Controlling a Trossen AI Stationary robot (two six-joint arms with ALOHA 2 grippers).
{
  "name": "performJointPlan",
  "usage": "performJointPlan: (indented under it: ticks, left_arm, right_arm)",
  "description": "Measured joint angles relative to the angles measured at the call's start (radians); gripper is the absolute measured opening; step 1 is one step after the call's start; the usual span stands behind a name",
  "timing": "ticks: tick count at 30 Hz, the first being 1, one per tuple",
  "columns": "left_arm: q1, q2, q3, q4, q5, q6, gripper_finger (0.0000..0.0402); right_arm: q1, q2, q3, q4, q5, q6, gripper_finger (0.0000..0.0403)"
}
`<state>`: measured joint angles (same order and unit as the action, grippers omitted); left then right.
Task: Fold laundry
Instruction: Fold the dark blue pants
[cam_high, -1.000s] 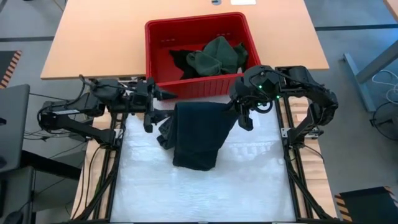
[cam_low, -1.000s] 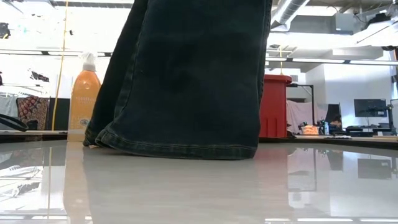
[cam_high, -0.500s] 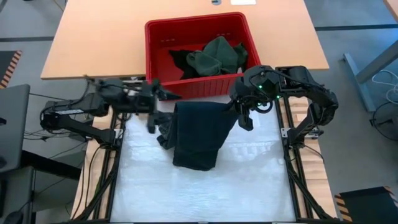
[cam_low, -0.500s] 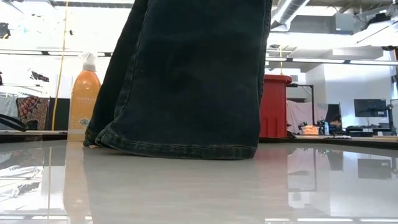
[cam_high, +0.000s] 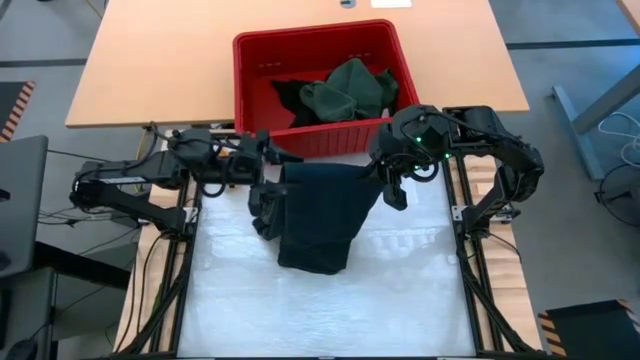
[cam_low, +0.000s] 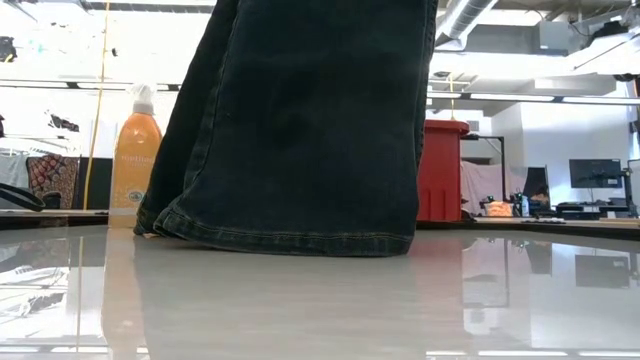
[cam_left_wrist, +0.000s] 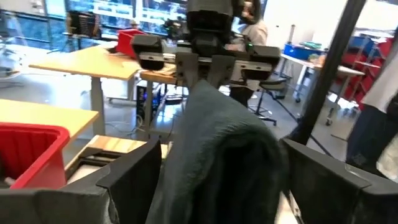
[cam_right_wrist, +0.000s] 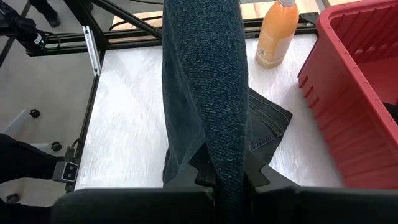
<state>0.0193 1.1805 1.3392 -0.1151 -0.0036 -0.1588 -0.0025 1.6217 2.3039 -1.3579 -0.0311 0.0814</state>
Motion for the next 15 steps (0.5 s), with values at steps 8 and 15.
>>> performJointPlan:
  ticks: [8, 15]
  left_arm:
    - [0.000, 0.031, 0.001, 0.000, -0.002, -0.014, 0.0212]
    - [0.000, 0.033, 0.000, 0.024, 0.039, 0.034, 0.0019]
  right_arm:
    - [0.000, 0.000, 0.000, 0.001, 0.000, 0.000, 0.0036]
    - [0.000, -0.001, 0.001, 0.006, 0.001, -0.010, 0.0036]
